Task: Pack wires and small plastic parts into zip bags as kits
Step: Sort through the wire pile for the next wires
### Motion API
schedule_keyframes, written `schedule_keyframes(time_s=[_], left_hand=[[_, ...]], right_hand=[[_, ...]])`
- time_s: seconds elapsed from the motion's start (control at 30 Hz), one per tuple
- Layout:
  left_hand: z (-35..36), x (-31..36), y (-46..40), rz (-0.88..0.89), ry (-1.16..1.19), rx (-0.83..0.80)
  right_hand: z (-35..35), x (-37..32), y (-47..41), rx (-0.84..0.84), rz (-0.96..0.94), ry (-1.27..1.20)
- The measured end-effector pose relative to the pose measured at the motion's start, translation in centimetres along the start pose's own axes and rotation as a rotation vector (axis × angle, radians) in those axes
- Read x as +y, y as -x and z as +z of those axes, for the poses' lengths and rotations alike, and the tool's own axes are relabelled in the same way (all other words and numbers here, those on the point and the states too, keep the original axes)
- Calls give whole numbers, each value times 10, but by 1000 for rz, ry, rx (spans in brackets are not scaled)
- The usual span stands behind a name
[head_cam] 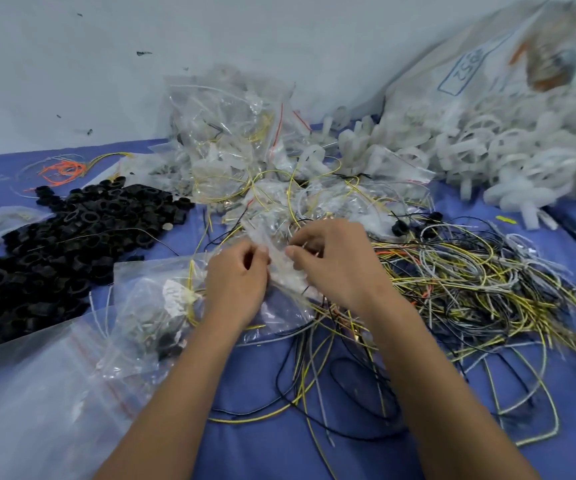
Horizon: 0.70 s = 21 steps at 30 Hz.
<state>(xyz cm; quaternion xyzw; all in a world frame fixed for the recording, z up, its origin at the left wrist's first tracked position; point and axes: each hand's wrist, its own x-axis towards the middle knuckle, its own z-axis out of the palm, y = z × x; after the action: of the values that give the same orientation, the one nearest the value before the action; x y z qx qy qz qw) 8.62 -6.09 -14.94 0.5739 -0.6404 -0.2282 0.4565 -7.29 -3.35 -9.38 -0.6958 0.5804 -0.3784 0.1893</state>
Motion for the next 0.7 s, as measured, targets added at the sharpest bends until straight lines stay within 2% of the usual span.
schedule_keyframes(time_s=[0.13,0.3,0.37,0.43,0.5,0.57,0.7], left_hand=[[2,22,8,179,5,64],[32,61,11,318,-41,-6],[52,74,8,352,-124,-61],[72,84,5,357,-250,-143],[88,90,2,338,-385,-220],[98,93,1,293,-440,-270],[96,86,0,222,-338,-300]], right_hand=[[-47,25,7,26,110,153],[-95,65,12,194,262,454],[-103,78,14,130,348,585],[-104,86,16,-43,420,656],[-103,90,19,-94,427,647],[-106,94,19,-42,395,597],[-115,100,21,60,409,438]])
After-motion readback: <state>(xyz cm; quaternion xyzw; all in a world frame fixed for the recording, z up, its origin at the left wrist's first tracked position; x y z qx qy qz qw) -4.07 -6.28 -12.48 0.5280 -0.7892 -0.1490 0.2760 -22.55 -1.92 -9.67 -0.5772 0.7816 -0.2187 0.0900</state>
